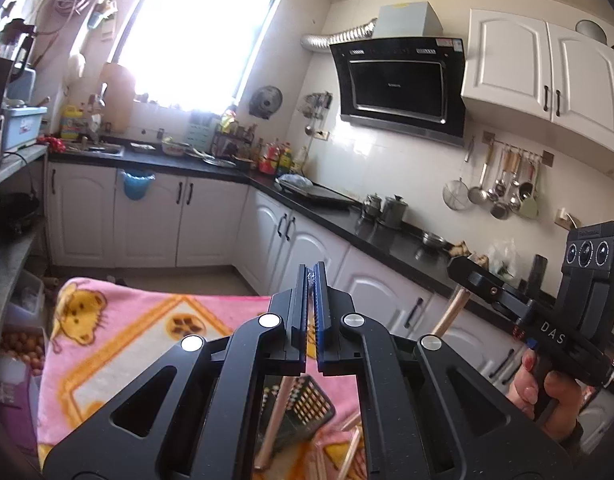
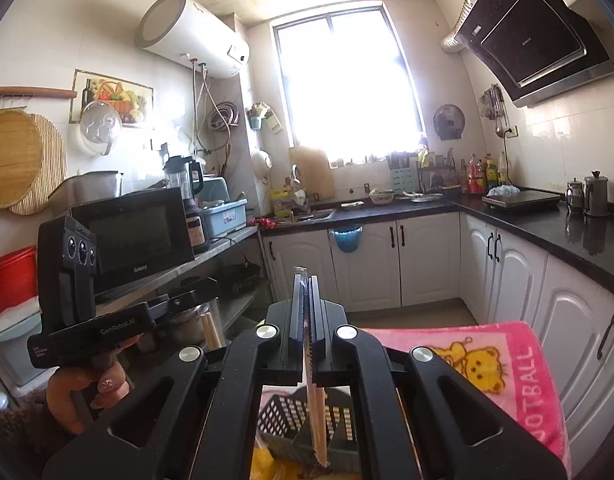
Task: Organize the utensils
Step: 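Lift the held chopsticks with both tools and carry them above the green caddy, then lower the chopsticks into the caddy and open both tools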
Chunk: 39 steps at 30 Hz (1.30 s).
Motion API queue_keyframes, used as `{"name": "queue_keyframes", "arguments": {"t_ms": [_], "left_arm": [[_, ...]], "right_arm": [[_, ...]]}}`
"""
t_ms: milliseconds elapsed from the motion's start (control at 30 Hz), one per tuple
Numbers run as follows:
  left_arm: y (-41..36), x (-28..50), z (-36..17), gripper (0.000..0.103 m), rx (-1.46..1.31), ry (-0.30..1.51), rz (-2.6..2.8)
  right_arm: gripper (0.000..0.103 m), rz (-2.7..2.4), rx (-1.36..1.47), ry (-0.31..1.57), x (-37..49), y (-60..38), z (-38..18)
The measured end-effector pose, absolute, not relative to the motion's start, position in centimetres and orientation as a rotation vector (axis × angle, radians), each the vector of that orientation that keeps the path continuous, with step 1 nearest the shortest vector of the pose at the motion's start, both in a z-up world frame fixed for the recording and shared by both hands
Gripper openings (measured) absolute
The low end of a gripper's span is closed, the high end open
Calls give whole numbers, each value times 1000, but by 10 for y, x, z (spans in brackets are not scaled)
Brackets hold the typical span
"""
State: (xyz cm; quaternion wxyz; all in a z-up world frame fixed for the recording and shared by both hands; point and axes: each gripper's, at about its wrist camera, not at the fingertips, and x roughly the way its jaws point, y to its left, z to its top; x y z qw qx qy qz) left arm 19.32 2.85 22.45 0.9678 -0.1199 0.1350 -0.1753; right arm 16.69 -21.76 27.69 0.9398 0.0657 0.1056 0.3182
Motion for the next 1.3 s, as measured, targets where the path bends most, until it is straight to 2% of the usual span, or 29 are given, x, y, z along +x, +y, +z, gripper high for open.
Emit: {"name": "queue_keyframes", "arguments": {"t_ms": [267, 633, 1300], "left_arm": [[50, 214, 224, 1, -290, 252, -295], [61, 240, 193, 1, -373, 238, -305], [30, 247, 123, 1, -259, 400, -219]], "right_arm": [[2, 629, 131, 227, 200, -206, 275], [2, 588, 139, 289, 240, -193, 234], [3, 508, 149, 402, 245, -198, 163]]}}
